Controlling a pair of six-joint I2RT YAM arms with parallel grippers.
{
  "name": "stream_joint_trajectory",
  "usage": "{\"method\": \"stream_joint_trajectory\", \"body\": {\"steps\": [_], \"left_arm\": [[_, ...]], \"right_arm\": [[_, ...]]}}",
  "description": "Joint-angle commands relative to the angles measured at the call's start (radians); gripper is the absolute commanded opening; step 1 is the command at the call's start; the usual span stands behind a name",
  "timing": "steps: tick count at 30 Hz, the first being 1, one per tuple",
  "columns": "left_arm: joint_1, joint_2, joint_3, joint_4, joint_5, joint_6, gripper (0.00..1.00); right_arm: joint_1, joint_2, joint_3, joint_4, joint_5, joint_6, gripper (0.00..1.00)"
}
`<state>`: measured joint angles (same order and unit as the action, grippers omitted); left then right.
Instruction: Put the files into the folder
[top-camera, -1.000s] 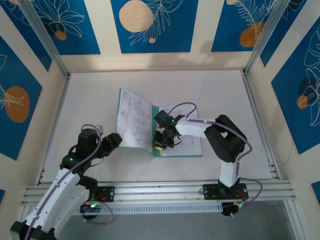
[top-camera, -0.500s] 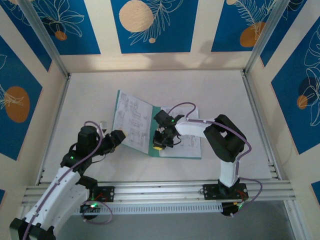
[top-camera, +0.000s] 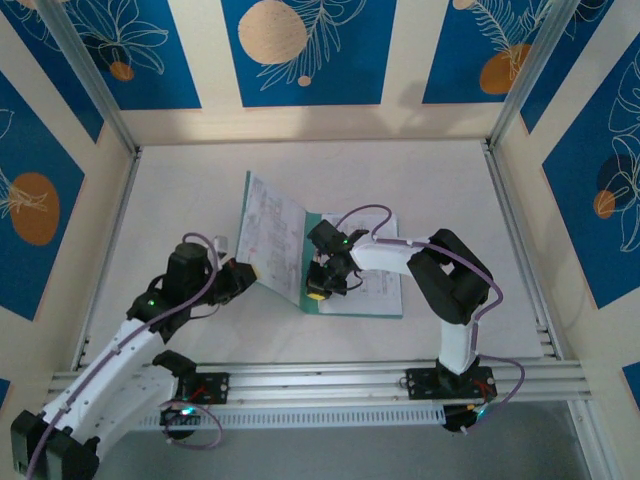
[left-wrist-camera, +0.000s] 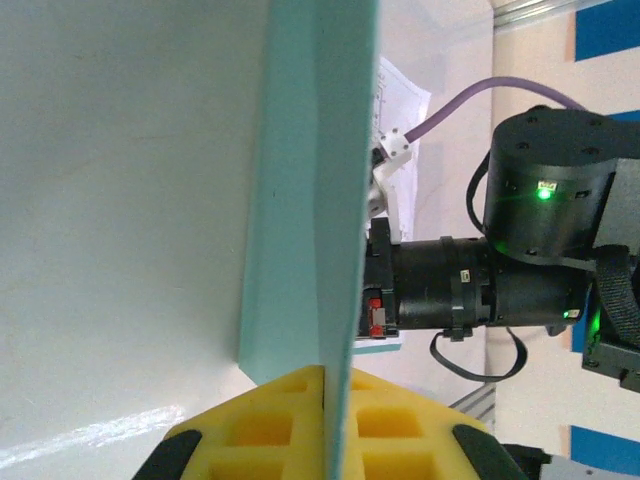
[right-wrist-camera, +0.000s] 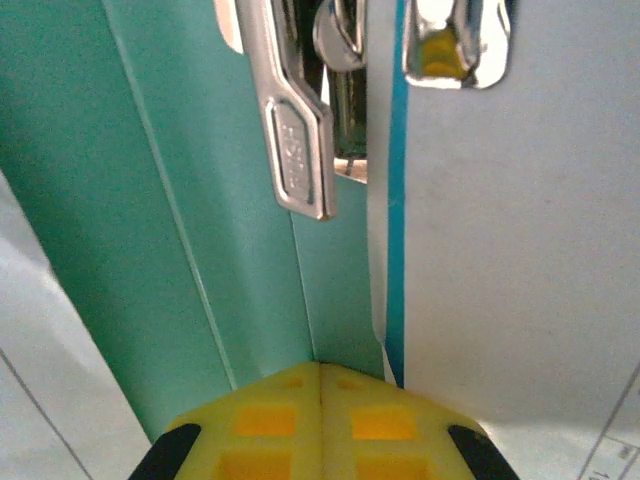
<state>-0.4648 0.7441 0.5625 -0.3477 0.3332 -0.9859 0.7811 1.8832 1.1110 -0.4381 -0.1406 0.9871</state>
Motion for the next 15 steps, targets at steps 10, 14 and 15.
{"method": "stream_joint_trajectory", "body": {"steps": [10, 14, 15], "left_arm": [[-0.143, 0.036, 0.173, -0.231, -0.293, 0.103, 0.00], [-0.163, 0.062, 0.202, -0.231, -0.299, 0.120, 0.00], [-0.169, 0.069, 0.207, -0.229, -0.301, 0.124, 0.00]], "right_arm": [[0.022, -0.219, 0.026, -0.058, 0.089, -0.163, 0.32], [-0.081, -0.410, -0.090, -0.032, 0.104, -0.150, 0.39], [-0.133, -0.462, -0.142, -0.022, 0.099, -0.138, 0.39]]}}
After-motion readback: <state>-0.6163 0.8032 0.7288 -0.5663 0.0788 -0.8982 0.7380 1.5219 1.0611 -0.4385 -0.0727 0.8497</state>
